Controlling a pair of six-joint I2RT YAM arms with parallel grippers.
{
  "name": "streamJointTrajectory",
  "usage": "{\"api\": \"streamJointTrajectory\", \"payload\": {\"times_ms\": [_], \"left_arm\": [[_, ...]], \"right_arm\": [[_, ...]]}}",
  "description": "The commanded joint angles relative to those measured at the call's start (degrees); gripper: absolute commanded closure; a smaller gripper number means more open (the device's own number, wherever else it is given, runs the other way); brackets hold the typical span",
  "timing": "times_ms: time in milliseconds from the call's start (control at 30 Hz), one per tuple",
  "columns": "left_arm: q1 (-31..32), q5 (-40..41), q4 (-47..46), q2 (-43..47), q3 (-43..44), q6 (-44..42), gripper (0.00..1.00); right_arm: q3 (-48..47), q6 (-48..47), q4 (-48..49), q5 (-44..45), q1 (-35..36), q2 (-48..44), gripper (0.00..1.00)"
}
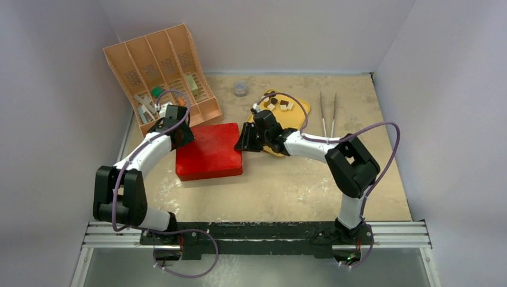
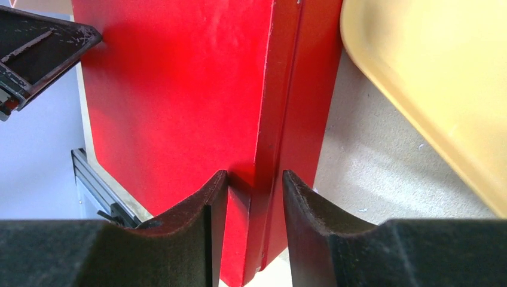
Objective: Pack the chocolate
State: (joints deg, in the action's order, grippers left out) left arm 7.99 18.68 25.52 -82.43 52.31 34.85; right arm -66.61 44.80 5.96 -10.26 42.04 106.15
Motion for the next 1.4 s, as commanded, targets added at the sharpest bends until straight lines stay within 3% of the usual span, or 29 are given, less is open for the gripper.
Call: {"api": "streamJointTrajectory", "payload": {"times_ms": [0, 167, 300, 433, 567, 733, 967, 1167, 1367], "left_arm": [[0.4, -1.0, 1.9, -2.6, 0.5, 1.0, 0.44], [0.4, -1.0, 3.3, -0.6, 1.0, 2.6, 0.42], [0.4, -2.2, 4.5, 1.9, 2.7, 4.4, 0.39], [0.4, -0.1, 5.8, 4.0, 4.3, 4.0, 0.39], [0.4, -2.6, 4.3, 5.5, 4.3, 2.1, 0.45], [0.4, -7.5, 0.2, 6.5, 1.9, 2.9, 0.51], [0.3, -7.7, -1.4, 2.6, -0.8, 3.7, 0.56], [0.3, -9.3, -1.7, 2.6, -1.5, 4.2, 0.57], [0.3, -12.5, -2.6, 3.3, -0.7, 5.8, 0.57]], "right_arm": [[1.5, -0.1, -5.0, 2.2, 0.0, 1.0, 0.61], [1.8, -1.0, -5.7, 6.8, 0.0, -4.3, 0.61], [1.1, -0.8, -7.1, 6.6, 0.3, -8.2, 0.48], [-2.0, -2.8, -11.9, 6.6, 0.3, -11.4, 0.48], [-5.1, -5.5, -15.8, 7.5, 1.1, -14.2, 0.62], [-8.8, -7.8, -17.6, 7.6, 5.9, -12.6, 1.0], [-15.5, -10.7, -24.0, 11.8, 10.4, -5.4, 1.0], [-12.7, -10.9, -28.7, 13.6, 11.5, 1.0, 1.0], [-17.4, -11.9, -33.1, 19.2, 11.9, -2.3, 1.0]]}}
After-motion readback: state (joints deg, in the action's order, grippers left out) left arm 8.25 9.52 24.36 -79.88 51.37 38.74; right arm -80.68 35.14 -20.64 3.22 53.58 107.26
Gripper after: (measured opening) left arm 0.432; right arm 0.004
